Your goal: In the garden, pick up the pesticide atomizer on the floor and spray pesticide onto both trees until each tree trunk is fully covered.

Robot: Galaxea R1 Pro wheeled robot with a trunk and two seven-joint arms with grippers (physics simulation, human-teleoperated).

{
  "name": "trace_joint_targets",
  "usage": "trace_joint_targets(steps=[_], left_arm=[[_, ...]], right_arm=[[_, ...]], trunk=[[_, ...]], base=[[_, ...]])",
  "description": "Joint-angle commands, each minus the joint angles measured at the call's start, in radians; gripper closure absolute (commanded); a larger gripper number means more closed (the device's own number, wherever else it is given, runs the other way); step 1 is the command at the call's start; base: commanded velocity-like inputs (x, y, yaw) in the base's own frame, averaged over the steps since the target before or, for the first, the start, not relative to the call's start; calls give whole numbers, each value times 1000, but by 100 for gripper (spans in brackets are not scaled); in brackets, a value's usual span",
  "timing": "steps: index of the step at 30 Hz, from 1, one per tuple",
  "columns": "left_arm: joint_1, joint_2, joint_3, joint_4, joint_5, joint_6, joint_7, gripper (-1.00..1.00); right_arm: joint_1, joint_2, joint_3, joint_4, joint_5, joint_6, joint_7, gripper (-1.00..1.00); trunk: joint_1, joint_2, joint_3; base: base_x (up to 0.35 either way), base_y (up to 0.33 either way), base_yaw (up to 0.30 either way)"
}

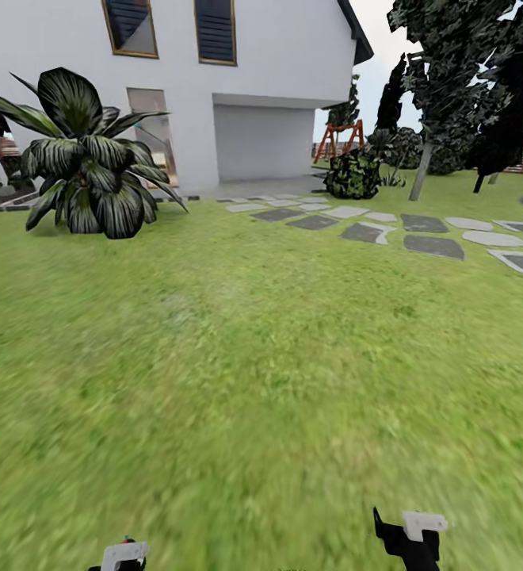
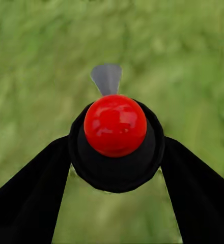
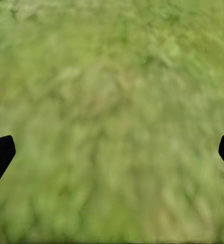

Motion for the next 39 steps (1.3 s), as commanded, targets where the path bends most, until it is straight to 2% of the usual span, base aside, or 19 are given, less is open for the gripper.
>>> trace_joint_targets(steps=[1, 13, 27, 39], left_arm=[[0, 0, 0, 0, 0, 0, -1, 100], [0, 0, 0, 0, 0, 0, -1, 100], [0, 0, 0, 0, 0, 0, -1, 100], [0, 0, 0, 0, 0, 0, -1, 100]], right_arm=[[0, 0, 0, 0, 0, 0, 0, -100], [0, 0, 0, 0, 0, 0, 0, -100], [0, 1, 0, 0, 1, 0, 0, -100], [0, 2, 1, 0, 1, 0, 0, -100]], trunk=[[0, 0, -1], [0, 0, -11], [0, 0, -23], [0, 0, -40]], base=[[0, -276, -276], [-21, -276, -276], [-120, -274, -269], [-134, -270, -183]])
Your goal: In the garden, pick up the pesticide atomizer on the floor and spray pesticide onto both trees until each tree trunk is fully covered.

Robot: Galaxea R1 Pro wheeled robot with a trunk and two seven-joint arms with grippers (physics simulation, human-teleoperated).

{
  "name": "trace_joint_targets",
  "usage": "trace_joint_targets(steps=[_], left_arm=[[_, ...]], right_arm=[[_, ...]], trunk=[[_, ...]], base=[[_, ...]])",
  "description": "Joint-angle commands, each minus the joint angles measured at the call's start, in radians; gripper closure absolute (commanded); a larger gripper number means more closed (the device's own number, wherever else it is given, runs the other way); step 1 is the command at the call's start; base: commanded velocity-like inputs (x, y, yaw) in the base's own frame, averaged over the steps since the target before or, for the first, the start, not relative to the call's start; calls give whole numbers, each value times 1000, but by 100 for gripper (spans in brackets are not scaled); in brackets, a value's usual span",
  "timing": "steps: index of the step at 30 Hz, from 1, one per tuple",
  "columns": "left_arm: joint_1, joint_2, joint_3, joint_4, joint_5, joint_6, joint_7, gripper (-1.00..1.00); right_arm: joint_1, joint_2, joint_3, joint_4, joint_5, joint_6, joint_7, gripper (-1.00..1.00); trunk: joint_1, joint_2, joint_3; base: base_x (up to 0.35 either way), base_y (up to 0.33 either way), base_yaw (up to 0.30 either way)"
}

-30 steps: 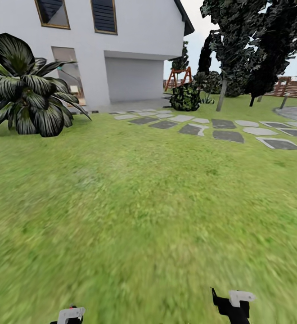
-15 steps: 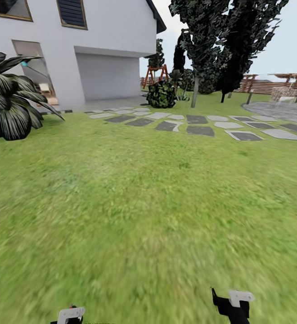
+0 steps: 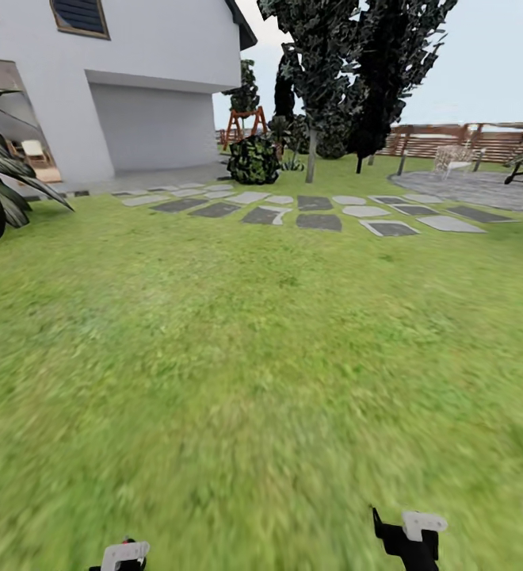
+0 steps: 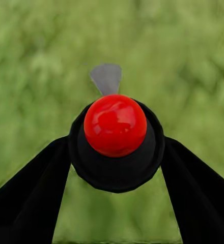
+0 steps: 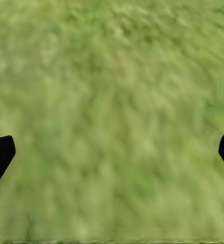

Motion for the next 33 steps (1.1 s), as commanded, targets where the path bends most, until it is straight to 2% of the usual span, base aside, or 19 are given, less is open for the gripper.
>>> trace_joint_targets(steps=[1, 33], left_arm=[[0, 0, 0, 0, 0, 0, -1, 100], [0, 1, 2, 0, 0, 0, -1, 100]], right_arm=[[0, 0, 0, 0, 0, 0, 0, -100], [0, 0, 0, 1, 0, 0, 1, -100]], trunk=[[0, 0, -1], [0, 0, -46]], base=[[-135, -265, -174], [-91, -256, -179]])
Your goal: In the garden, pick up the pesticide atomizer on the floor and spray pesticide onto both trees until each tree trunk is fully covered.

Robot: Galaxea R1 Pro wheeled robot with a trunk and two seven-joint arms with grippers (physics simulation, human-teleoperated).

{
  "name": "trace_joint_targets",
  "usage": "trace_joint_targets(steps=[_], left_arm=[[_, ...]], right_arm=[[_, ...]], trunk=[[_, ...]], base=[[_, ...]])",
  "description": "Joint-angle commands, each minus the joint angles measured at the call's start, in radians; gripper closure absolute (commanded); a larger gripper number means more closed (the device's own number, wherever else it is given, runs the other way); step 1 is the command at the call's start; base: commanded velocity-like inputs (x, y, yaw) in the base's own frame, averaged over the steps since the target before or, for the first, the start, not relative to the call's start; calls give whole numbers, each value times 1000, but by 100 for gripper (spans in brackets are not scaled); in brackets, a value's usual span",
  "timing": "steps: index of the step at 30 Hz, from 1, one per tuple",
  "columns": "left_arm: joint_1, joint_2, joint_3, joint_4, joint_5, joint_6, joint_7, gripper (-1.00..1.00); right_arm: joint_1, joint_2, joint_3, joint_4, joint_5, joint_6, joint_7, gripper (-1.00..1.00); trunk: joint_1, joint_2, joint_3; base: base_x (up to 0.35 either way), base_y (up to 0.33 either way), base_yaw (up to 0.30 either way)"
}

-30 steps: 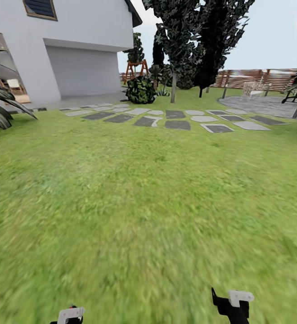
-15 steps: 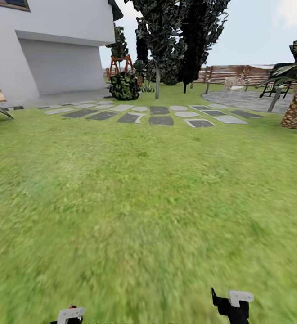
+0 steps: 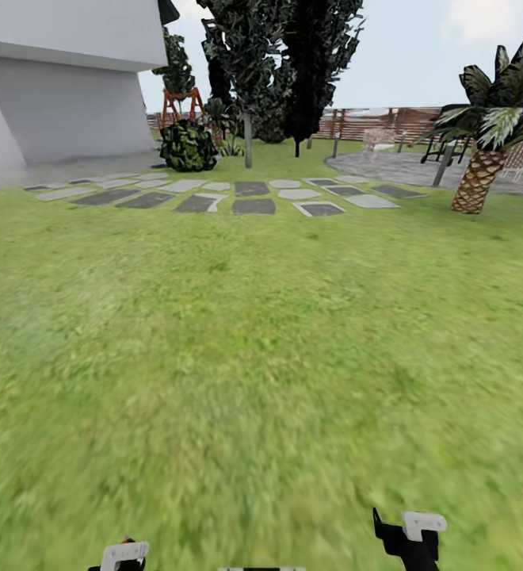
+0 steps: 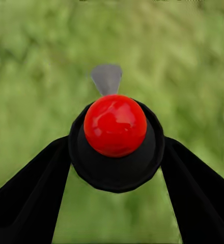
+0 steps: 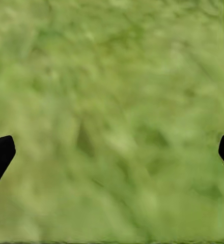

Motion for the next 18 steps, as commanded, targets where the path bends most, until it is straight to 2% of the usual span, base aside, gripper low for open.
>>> trace_joint_targets(steps=[1, 3, 7, 18], left_arm=[[0, 0, 1, 0, 0, 0, -1, 100], [0, 0, -1, 0, 0, 0, -1, 100], [0, -1, -1, 0, -1, 0, -1, 100], [0, -1, -1, 0, -1, 0, -1, 100]], right_arm=[[0, 0, 0, 0, 0, 0, 0, -100], [0, 0, 0, 0, 0, 0, 0, -100], [0, 0, 0, 0, 0, 0, -1, -100], [0, 0, 0, 0, 0, 0, -1, -100]], trunk=[[0, 0, -1], [0, 0, -2], [0, 0, -2], [0, 0, -2]], base=[[-11, -40, -257], [-3, -11, -232], [22, -73, -50], [74, -255, -239]])
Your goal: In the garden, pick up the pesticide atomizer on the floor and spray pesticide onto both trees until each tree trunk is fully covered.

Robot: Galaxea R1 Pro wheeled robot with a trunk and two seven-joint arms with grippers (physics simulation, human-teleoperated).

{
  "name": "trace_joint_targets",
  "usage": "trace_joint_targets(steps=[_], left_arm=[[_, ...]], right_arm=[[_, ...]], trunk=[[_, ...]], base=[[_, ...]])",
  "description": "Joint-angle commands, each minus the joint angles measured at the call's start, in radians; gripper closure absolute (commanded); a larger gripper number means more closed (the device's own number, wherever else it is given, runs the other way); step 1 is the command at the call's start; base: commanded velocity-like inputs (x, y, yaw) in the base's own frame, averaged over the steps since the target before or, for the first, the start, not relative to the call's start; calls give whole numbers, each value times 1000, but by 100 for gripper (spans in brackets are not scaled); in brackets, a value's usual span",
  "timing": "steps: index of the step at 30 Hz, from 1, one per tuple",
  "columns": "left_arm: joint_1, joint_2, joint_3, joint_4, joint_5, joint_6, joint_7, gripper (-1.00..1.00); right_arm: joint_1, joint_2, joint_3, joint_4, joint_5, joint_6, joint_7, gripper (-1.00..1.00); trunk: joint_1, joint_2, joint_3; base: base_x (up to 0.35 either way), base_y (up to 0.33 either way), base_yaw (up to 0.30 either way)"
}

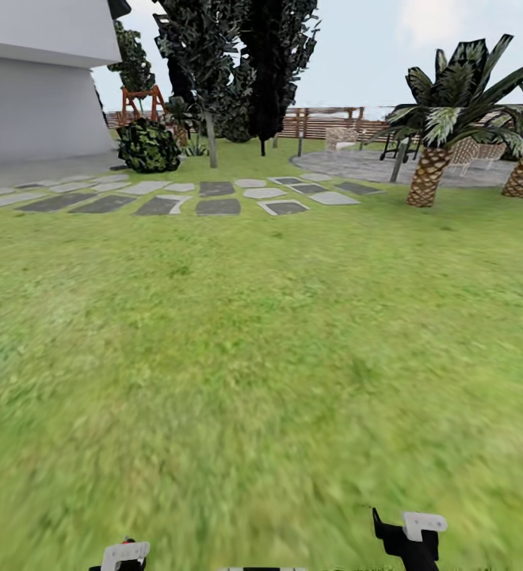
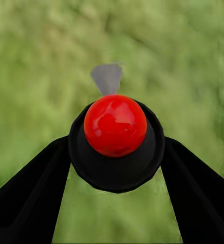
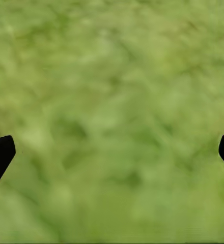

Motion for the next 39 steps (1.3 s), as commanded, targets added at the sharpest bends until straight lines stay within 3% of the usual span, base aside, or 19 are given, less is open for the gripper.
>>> trace_joint_targets(steps=[1, 39], left_arm=[[0, 0, 0, 0, 0, 0, -1, 100], [0, 0, 0, 0, 0, 0, -1, 100]], right_arm=[[0, 0, 0, 0, 0, 0, 0, -100], [0, 0, 0, 0, 0, 0, 0, -100]], trunk=[[0, 0, 0], [0, 0, 0]], base=[[17, -267, -265], [1, -270, -265]])
